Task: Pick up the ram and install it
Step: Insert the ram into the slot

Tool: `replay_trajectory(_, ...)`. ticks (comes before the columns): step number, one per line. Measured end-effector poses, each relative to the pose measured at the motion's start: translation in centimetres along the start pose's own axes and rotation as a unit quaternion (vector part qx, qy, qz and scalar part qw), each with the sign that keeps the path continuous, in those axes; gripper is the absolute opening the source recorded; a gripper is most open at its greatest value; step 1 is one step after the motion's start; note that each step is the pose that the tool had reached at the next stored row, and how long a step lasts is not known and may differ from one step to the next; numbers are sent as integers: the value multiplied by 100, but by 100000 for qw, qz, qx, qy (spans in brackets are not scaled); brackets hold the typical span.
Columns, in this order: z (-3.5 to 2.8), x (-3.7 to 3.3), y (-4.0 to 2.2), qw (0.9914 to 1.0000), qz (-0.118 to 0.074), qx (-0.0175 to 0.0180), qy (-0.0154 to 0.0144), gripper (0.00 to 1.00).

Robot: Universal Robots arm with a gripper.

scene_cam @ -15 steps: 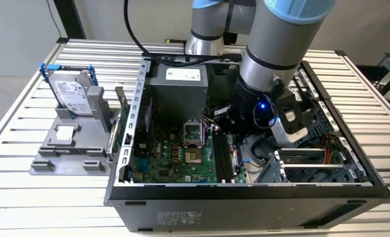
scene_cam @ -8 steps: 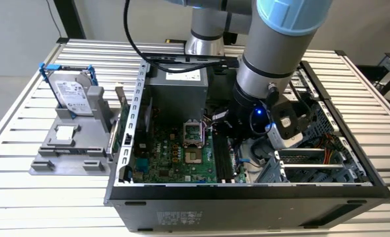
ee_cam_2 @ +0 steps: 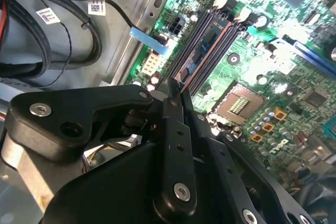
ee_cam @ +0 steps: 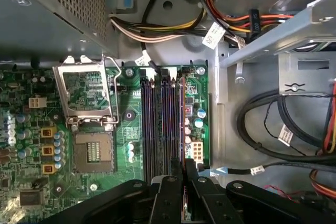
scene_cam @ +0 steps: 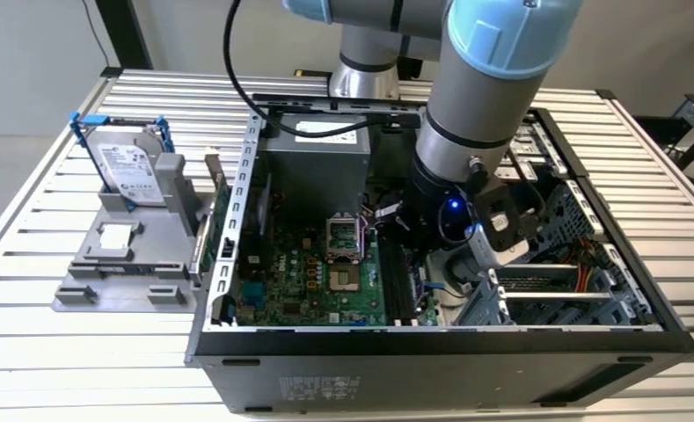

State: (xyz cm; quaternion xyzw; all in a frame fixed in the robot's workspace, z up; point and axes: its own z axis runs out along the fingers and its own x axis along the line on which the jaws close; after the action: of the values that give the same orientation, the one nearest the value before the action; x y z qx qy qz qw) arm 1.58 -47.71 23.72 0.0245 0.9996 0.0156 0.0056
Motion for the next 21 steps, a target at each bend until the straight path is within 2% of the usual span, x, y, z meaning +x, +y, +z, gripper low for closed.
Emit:
replay_trajectory(5,61,1,-2,99999,-332,0,11,0)
replay_trajectory(10,67,2,-1,99998,-552,-15,17,0)
replay_trajectory(16,130,2,-6,99998,-563,-10,19,0)
replay_trajectory(21,159,18,-17,99995,-968,-19,29,0)
